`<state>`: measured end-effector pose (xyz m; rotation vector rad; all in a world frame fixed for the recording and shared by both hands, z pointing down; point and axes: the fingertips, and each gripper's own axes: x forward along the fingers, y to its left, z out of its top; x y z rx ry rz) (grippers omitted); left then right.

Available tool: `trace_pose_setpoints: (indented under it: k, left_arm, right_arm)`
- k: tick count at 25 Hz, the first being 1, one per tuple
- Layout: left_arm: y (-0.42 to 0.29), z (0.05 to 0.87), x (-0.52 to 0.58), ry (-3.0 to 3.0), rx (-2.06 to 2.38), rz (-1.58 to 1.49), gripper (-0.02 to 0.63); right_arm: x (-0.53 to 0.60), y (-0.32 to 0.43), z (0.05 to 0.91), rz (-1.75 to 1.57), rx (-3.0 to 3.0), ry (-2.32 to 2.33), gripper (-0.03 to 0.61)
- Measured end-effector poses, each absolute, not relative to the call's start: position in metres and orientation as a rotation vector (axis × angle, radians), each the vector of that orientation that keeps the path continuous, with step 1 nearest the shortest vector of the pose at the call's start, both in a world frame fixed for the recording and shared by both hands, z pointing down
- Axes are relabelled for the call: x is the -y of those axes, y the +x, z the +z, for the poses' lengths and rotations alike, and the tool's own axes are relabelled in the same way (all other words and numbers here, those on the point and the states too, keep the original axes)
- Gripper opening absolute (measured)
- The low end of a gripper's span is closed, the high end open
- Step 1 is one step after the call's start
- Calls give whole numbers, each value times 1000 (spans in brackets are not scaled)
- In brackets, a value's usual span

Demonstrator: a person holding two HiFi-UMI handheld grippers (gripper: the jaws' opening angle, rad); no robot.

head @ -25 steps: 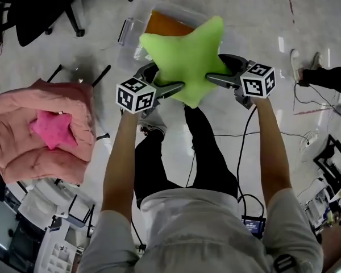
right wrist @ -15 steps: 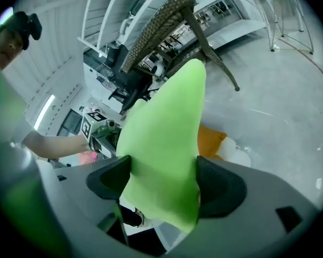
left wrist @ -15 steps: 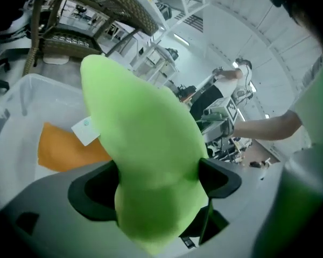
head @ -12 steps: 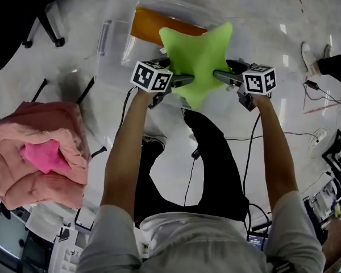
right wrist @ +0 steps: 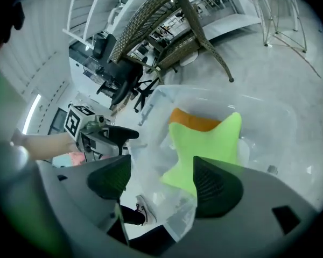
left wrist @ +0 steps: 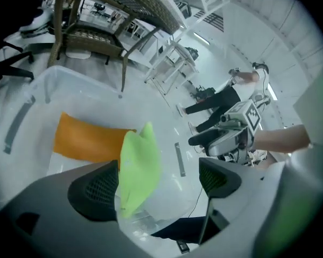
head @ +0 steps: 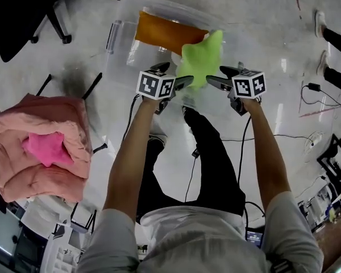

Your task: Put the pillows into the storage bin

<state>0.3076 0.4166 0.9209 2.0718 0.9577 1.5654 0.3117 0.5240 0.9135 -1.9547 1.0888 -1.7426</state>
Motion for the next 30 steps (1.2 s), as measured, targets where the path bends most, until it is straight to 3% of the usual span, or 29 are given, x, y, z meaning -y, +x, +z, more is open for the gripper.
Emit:
trace_pose_setpoints:
  k: [4, 16, 19, 30]
  left_arm:
    - [304, 859, -360, 2141, -792, 1452, 491]
    - [294, 602, -143, 2566, -267, 947, 489]
    - [290, 529, -103, 2672, -160, 778, 489]
    - [182, 323, -39, 2993, 224, 422, 489]
  right_arm:
    - [-499, 325, 847, -1651, -1135, -2030, 318]
    - [-354, 375, 590, -1232, -1654, -2350, 357]
    - [-310, 387, 520, -1026, -1841, -2408, 314]
    - [-192, 351, 320, -422, -2284, -2263, 290]
